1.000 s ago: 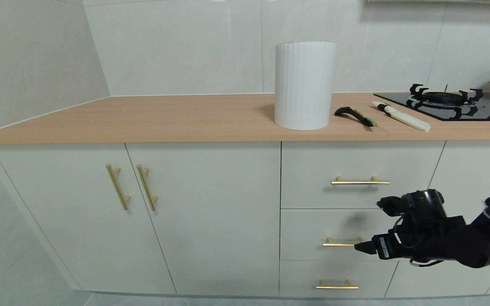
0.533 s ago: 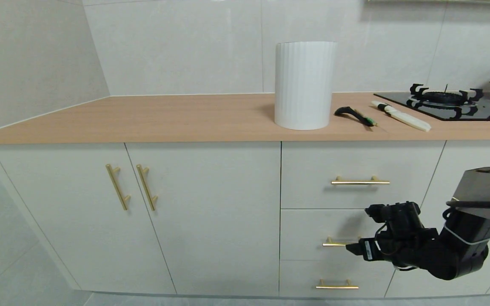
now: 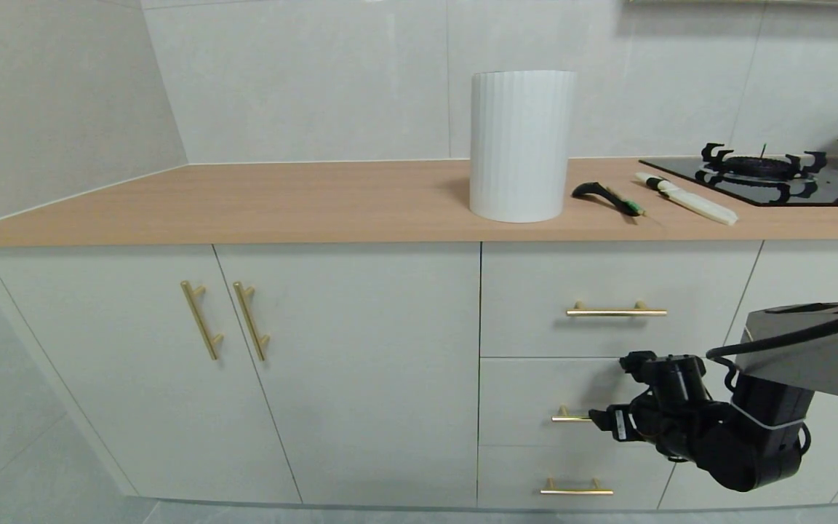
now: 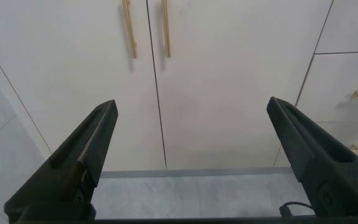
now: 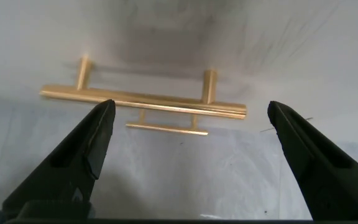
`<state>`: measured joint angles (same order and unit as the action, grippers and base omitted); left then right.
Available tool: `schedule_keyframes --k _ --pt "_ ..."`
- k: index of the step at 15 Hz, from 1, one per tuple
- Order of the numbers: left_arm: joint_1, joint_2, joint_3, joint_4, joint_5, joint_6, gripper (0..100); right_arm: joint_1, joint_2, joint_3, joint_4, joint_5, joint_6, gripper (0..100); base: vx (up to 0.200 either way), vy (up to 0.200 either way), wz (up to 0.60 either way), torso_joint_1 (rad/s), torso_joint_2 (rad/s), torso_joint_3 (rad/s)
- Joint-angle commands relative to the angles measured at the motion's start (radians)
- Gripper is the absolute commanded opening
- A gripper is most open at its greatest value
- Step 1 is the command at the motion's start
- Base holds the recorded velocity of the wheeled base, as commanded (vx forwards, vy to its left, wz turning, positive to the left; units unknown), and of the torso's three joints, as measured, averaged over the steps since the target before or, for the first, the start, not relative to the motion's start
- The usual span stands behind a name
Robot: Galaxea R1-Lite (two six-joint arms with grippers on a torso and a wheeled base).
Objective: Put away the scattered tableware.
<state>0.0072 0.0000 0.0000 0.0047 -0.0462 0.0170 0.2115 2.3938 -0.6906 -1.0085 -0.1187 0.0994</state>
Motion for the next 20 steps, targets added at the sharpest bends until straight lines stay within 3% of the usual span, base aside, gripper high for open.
schedule_keyframes --k 1,9,20 --pt "0.000 0.000 0.000 0.000 0.000 0.000 100 0.002 0.027 -0.023 0.001 -0.010 0.000 100 0.000 0.000 0.00 0.000 0.00 0.000" --pt "0.000 0.000 0.000 0.000 0.000 0.000 100 0.003 0.090 -0.087 0.001 -0.087 0.019 100 0.000 0.000 0.00 0.000 0.00 0.000" --pt "0.000 0.000 0.000 0.000 0.000 0.000 100 0.005 0.079 -0.049 0.014 -0.088 0.011 100 0.000 0.000 0.00 0.000 0.00 0.000"
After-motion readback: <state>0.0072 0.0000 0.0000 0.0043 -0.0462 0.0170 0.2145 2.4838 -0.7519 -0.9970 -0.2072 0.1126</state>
